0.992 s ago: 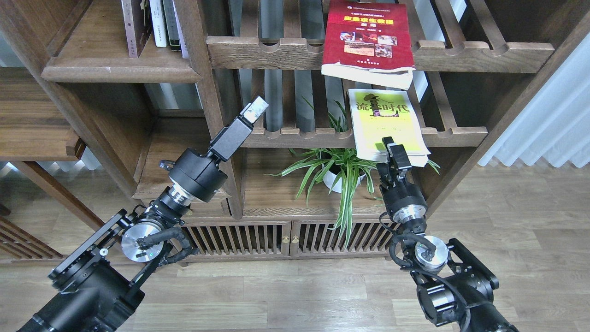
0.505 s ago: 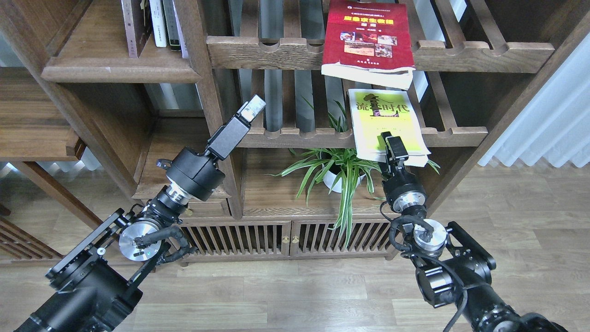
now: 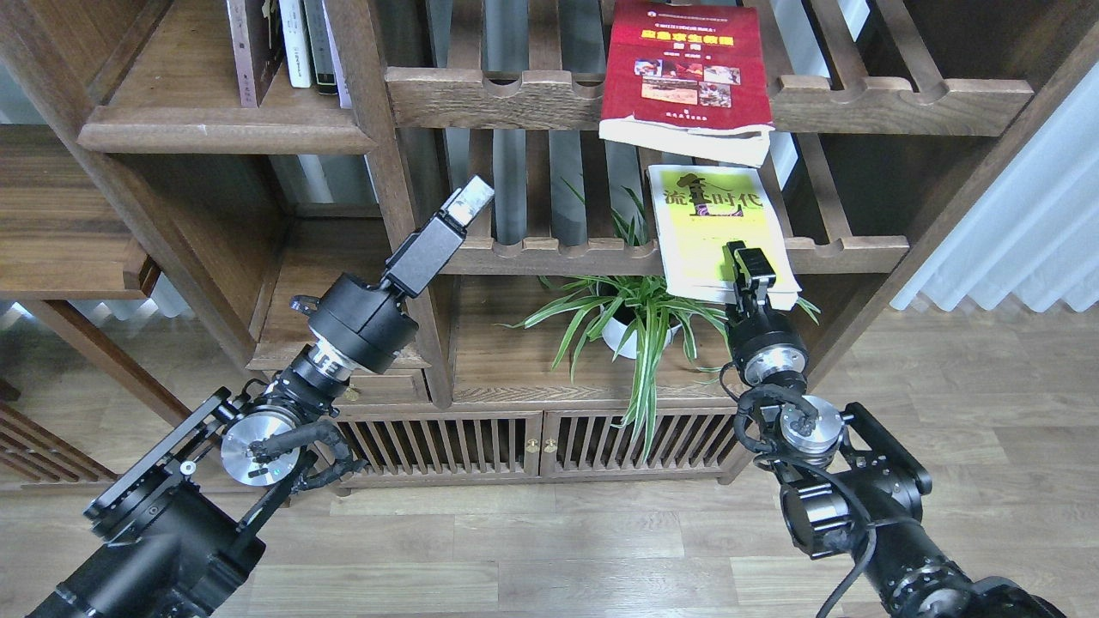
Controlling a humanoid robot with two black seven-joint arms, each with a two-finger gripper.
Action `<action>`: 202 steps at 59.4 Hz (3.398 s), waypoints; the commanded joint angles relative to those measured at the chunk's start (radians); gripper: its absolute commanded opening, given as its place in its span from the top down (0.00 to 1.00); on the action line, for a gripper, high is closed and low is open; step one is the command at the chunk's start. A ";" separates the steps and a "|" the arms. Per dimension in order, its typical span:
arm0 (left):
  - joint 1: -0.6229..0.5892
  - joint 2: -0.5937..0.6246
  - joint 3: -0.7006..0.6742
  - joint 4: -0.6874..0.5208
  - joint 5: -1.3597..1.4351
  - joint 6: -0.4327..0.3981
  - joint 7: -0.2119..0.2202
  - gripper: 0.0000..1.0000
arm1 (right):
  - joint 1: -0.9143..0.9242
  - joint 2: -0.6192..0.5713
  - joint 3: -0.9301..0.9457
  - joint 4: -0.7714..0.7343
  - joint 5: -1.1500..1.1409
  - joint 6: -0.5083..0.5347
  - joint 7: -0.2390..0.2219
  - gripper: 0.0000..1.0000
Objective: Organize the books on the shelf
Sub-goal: 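Move the right gripper to the yellow book's lower edge, then tilt the yellow book outward off the shelf with the right gripper, then bring the left gripper to the yellow book and pinch it between both grippers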
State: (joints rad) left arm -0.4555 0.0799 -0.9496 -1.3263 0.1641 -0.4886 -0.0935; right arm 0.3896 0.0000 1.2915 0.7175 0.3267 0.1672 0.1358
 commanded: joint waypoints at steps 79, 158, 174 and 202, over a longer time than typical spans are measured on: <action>0.186 0.054 0.002 0.007 -0.233 0.000 0.000 0.13 | -0.189 0.000 -0.029 0.169 0.045 0.321 -0.035 0.95; 0.201 0.271 0.114 0.019 -0.600 0.000 0.141 0.13 | -0.264 0.000 -0.348 0.408 0.057 0.321 -0.038 0.93; 0.215 0.276 0.135 0.019 -0.601 0.000 0.138 0.13 | -0.267 0.000 -0.406 0.416 0.051 0.321 -0.039 0.93; 0.242 0.287 0.163 0.019 -0.598 0.000 0.140 0.14 | -0.270 0.000 -0.482 0.427 0.008 0.321 -0.045 0.92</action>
State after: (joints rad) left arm -0.2146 0.3679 -0.7933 -1.3082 -0.4369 -0.4886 0.0457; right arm 0.1196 0.0000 0.8190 1.1371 0.3468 0.4886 0.0918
